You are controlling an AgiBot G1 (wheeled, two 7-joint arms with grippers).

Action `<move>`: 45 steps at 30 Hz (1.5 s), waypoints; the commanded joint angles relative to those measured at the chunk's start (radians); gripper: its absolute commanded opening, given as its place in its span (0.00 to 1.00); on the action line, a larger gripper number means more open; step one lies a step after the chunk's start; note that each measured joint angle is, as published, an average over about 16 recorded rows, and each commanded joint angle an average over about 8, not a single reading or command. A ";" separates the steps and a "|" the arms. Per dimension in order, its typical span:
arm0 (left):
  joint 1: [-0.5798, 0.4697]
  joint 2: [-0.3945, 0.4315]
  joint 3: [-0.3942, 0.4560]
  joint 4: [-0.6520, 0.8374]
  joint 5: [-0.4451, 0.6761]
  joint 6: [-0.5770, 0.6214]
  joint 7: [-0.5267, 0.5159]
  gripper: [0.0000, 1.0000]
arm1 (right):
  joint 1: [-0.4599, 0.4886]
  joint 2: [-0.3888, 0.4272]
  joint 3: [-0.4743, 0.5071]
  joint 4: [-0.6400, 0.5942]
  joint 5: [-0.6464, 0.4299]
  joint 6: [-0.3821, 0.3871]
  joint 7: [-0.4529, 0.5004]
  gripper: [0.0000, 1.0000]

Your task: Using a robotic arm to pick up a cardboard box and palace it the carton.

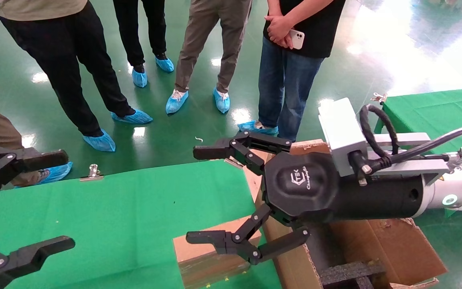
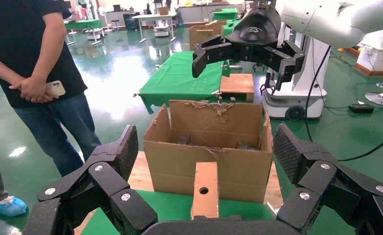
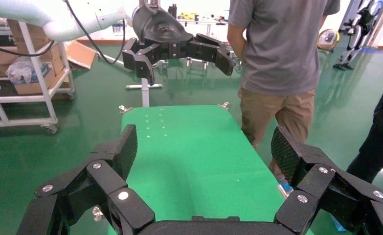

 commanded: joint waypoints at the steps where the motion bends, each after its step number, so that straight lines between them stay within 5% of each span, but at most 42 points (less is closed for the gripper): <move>1: 0.000 0.000 0.000 0.000 0.000 0.000 0.000 1.00 | 0.000 0.000 0.000 0.000 0.000 0.000 0.000 1.00; 14: 0.000 0.000 0.000 0.000 0.000 0.000 0.000 0.96 | 0.000 0.000 0.000 0.000 0.000 0.000 0.000 1.00; 21: 0.000 0.000 0.000 0.000 0.000 0.000 0.000 0.13 | 0.000 0.000 0.000 0.000 0.000 0.000 0.000 1.00; 23: 0.000 0.000 0.000 0.000 0.000 0.000 0.000 0.00 | 0.000 0.000 0.000 0.000 0.000 0.000 0.000 1.00; 36: 0.000 0.000 0.000 0.000 0.000 0.000 0.000 0.00 | 0.016 0.007 -0.010 0.001 -0.032 -0.001 0.004 1.00; 45: 0.000 0.000 0.000 0.000 0.000 0.000 0.000 0.00 | 0.154 -0.020 -0.114 -0.017 -0.245 -0.046 0.041 1.00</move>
